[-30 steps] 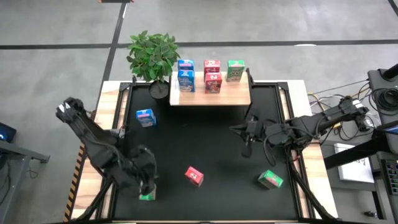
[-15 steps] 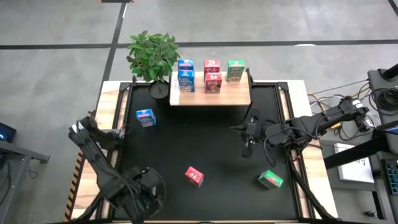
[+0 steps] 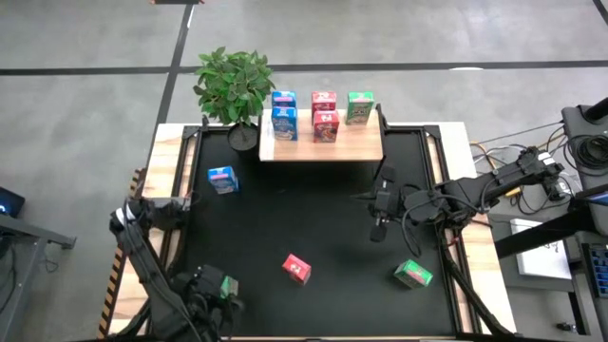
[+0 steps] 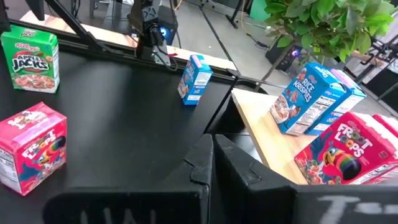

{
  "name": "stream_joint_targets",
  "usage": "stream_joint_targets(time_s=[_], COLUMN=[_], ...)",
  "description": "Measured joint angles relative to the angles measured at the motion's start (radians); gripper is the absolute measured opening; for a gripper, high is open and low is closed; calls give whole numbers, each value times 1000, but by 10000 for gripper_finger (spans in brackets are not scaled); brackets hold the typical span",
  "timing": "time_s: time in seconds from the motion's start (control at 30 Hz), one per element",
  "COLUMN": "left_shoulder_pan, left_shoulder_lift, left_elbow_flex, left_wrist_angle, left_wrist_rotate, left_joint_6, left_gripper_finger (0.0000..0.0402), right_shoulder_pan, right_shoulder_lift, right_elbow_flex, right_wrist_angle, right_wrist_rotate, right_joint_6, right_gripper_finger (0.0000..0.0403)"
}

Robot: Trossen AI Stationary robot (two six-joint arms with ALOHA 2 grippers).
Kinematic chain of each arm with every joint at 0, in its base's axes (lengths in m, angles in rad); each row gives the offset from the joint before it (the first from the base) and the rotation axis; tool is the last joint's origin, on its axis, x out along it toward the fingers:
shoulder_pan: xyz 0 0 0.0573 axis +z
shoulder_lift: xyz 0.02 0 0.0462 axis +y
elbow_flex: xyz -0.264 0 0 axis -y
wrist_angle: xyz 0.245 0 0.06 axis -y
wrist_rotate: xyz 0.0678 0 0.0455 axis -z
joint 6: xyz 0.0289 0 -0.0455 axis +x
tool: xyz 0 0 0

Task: Stack cereal on shelf
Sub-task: Put the left green cereal box aligned with the other green cereal box on the shelf

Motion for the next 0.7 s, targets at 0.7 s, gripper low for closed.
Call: stream_joint_targets(time_s=[0.7], left_shoulder_pan=[-47], left_shoulder_lift=[150], left_elbow_flex=[0], left_wrist_angle=[47], left_wrist_rotate=[1], left_joint_6=[-89], left_gripper_finger=[187], right_shoulder_pan=[0], right_shoulder_lift=[0], right_elbow_flex=[0], right_wrist_angle=[-5], right_wrist_rotate=[-4], right_joint_6=[29], right_gripper_finger=[9])
